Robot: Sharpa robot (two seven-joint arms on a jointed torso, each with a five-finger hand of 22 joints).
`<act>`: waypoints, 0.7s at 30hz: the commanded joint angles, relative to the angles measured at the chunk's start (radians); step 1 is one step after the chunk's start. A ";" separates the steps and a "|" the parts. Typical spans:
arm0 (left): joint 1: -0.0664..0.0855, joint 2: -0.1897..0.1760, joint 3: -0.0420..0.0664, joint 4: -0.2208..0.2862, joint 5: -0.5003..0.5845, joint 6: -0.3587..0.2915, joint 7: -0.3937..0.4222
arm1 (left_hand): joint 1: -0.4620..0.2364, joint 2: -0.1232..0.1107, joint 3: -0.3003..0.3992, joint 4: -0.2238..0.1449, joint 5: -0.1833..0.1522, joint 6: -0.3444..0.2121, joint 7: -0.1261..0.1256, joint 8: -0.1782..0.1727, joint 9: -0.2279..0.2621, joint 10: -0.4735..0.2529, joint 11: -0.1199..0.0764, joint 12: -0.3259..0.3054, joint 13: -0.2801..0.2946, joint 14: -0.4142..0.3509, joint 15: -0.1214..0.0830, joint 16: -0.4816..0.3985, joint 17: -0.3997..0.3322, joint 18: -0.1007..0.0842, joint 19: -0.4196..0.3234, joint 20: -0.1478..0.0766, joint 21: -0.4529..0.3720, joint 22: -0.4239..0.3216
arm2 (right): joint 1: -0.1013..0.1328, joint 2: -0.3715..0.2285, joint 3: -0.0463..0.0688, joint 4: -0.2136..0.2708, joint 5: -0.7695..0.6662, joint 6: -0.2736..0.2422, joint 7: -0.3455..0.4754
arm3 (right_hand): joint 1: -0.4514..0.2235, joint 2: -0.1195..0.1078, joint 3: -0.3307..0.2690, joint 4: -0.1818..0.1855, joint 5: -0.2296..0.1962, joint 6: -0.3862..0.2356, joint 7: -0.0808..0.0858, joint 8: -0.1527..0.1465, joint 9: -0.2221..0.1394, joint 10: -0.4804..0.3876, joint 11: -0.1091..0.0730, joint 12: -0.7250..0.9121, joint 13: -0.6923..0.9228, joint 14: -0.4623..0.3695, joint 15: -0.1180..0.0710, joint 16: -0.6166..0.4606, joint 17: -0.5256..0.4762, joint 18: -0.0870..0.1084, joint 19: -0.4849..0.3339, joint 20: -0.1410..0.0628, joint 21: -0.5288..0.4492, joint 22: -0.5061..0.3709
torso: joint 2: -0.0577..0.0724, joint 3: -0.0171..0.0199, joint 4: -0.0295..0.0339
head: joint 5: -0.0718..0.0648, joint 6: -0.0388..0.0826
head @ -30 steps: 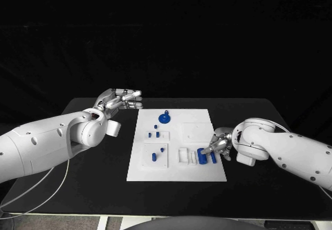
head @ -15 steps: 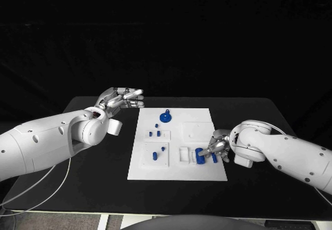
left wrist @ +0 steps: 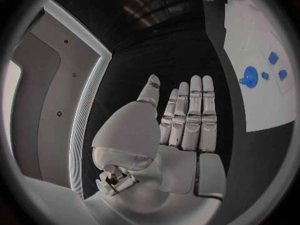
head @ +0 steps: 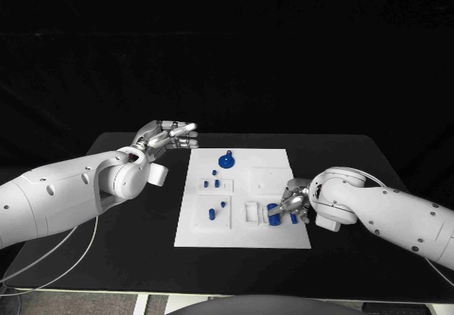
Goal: Assemble the parts on the task board
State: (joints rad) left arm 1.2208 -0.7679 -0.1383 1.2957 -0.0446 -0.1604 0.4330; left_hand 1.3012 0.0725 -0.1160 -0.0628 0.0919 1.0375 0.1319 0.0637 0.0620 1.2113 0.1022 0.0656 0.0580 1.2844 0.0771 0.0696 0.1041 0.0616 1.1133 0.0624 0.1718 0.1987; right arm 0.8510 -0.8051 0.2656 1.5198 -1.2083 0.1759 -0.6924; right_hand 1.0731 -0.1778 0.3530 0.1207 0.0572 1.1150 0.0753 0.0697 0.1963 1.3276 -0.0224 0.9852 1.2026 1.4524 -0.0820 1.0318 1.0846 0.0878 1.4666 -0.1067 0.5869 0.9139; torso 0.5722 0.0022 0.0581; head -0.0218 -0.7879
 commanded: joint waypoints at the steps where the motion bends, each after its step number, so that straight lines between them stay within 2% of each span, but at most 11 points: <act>1: -0.002 0.004 0.001 0.000 0.008 0.019 0.000 | -0.009 0.009 0.000 -0.002 0.005 -0.012 0.005 0.001 0.002 -0.010 0.001 -0.005 0.002 -0.004 0.003 -0.002 0.002 -0.001 -0.002 0.002 0.004 -0.003 | -0.022 0.014 -0.026 -0.007 0.013 0.045 -0.011 | 0.012 0.000 0.004 -0.011 -0.005 -0.011 0.000 -0.006 -0.016 -0.007 0.003 -0.004 -0.002 0.003 0.006 -0.004 0.002 0.016 0.033 0.008 -0.006 0.002 | 0.001 0.0005 0.0001 | -0.002 -0.004; 6: -0.002 0.005 0.001 0.000 0.008 0.021 -0.003 | -0.011 0.010 0.000 -0.001 0.006 -0.014 0.006 0.001 0.001 -0.012 0.002 -0.005 0.001 -0.005 0.004 -0.003 0.002 -0.001 -0.002 0.002 0.004 -0.004 | -0.022 0.022 -0.041 -0.014 0.016 0.043 -0.012 | 0.027 0.005 0.024 -0.045 -0.007 -0.009 0.001 -0.006 -0.022 -0.007 0.003 -0.005 -0.001 0.004 0.005 -0.003 0.007 0.013 0.033 0.007 -0.005 0.011 | 0.001 0.0003 -0.0009 | -0.002 -0.006; 12: -0.002 0.006 0.001 0.000 0.008 0.023 -0.006 | -0.013 0.009 0.001 0.001 0.004 -0.020 0.008 0.001 0.001 -0.015 0.003 -0.005 0.002 -0.007 0.004 -0.003 0.002 0.000 -0.003 0.003 0.005 -0.007 | -0.022 0.028 -0.055 -0.028 0.018 0.024 -0.014 | 0.026 0.010 0.033 -0.075 -0.008 -0.011 0.003 -0.007 -0.028 -0.008 0.004 -0.004 -0.001 0.004 0.006 -0.001 0.013 0.013 0.034 0.007 -0.004 0.022 | 0.001 -0.0007 0.0008 | -0.006 -0.004; 15: -0.002 0.006 0.001 0.000 0.008 0.024 -0.008 | -0.014 0.009 0.001 0.002 0.004 -0.023 0.009 0.000 0.001 -0.016 0.004 -0.005 0.002 -0.007 0.005 -0.002 0.002 0.000 -0.004 0.004 0.005 -0.008 | -0.021 0.027 -0.060 -0.035 0.027 0.018 -0.014 | 0.025 0.009 0.033 -0.079 -0.008 -0.028 0.008 -0.007 -0.038 -0.009 0.006 -0.006 -0.002 0.004 0.006 -0.001 0.016 0.013 0.034 0.006 -0.005 0.024 | 0.000 -0.0018 -0.0003 | -0.006 -0.006; 17: -0.002 0.006 0.001 0.000 0.008 0.024 -0.009 | -0.014 0.009 0.001 0.002 0.004 -0.023 0.009 0.000 0.001 -0.016 0.004 -0.005 0.002 -0.007 0.005 -0.002 0.002 0.000 -0.004 0.004 0.005 -0.008 | -0.021 0.027 -0.062 -0.037 0.031 0.012 -0.014 | 0.025 0.011 0.035 -0.085 -0.008 -0.024 0.008 -0.006 -0.060 -0.008 0.007 -0.005 -0.001 0.004 0.008 -0.001 0.020 0.015 0.035 0.009 -0.007 0.029 | 0.000 -0.0017 -0.0006 | -0.005 -0.006; 21: -0.002 0.006 0.001 0.001 0.008 0.025 -0.010 | -0.014 0.009 0.001 0.002 0.004 -0.023 0.009 0.000 0.001 -0.016 0.004 -0.005 0.002 -0.007 0.005 -0.002 0.002 0.000 -0.004 0.004 0.005 -0.008 | -0.021 0.026 -0.064 -0.038 0.031 -0.004 -0.014 | 0.032 0.020 0.043 -0.096 -0.006 -0.008 0.005 -0.006 -0.065 -0.008 0.005 -0.005 -0.002 0.005 0.007 -0.001 0.022 0.016 0.035 0.009 -0.007 0.034 | 0.000 -0.0003 -0.0009 | -0.002 -0.007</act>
State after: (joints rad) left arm 1.2207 -0.7638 -0.1382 1.2947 -0.0438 -0.1526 0.4214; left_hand 1.2954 0.0783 -0.1160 -0.0628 0.0919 1.0192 0.1419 0.0637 0.0619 1.2016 0.1068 0.0656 0.0580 1.2807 0.0808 0.0696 0.1049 0.0616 1.1133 0.0624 0.1717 0.1920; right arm 0.8577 -0.7865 0.2243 1.4910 -1.1913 0.1344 -0.6787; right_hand 1.0852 -0.1789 0.3772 0.0487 0.0480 1.1027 0.0777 0.0706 0.9265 1.3226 -0.0171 0.9853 1.2015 1.4555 -0.0780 1.0317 1.1050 0.0913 1.4667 -0.1067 0.5827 0.9461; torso 0.5725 0.0011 0.0574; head -0.0253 -0.7945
